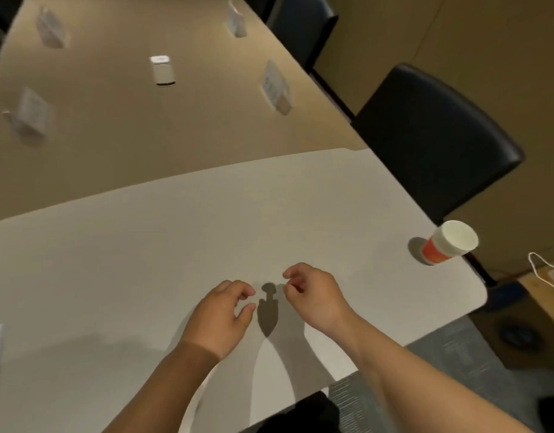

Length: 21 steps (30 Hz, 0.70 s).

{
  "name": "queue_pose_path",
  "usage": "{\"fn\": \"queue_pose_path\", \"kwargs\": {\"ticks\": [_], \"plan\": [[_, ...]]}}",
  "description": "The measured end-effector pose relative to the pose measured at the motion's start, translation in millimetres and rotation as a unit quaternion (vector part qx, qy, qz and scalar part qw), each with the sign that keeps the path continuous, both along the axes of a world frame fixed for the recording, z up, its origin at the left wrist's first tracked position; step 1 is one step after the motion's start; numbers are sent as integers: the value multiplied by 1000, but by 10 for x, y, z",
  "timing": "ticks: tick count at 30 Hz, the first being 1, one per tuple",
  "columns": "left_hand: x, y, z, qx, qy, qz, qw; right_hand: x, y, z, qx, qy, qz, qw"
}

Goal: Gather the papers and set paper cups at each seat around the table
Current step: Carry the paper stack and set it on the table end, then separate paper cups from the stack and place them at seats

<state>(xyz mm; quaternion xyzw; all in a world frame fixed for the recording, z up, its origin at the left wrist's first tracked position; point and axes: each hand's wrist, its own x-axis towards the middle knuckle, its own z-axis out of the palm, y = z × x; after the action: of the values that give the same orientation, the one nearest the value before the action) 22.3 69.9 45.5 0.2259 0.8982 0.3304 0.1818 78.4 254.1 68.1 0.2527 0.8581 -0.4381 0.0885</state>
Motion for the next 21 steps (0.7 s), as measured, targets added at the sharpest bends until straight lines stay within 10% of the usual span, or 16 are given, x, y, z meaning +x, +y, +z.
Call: {"fn": "queue_pose_path", "kwargs": {"ticks": [9,15,21], "plan": [[79,1658,-25,21,-51,-41,998,317,2448,170,419,-12,27,908],[57,2063,14,32,-65,-62,995,323,3083,-41,362,-206,49,908],[-47,2133,94,4,-67,-103,992,429,3038,-67,191,-141,-14,971]]}}
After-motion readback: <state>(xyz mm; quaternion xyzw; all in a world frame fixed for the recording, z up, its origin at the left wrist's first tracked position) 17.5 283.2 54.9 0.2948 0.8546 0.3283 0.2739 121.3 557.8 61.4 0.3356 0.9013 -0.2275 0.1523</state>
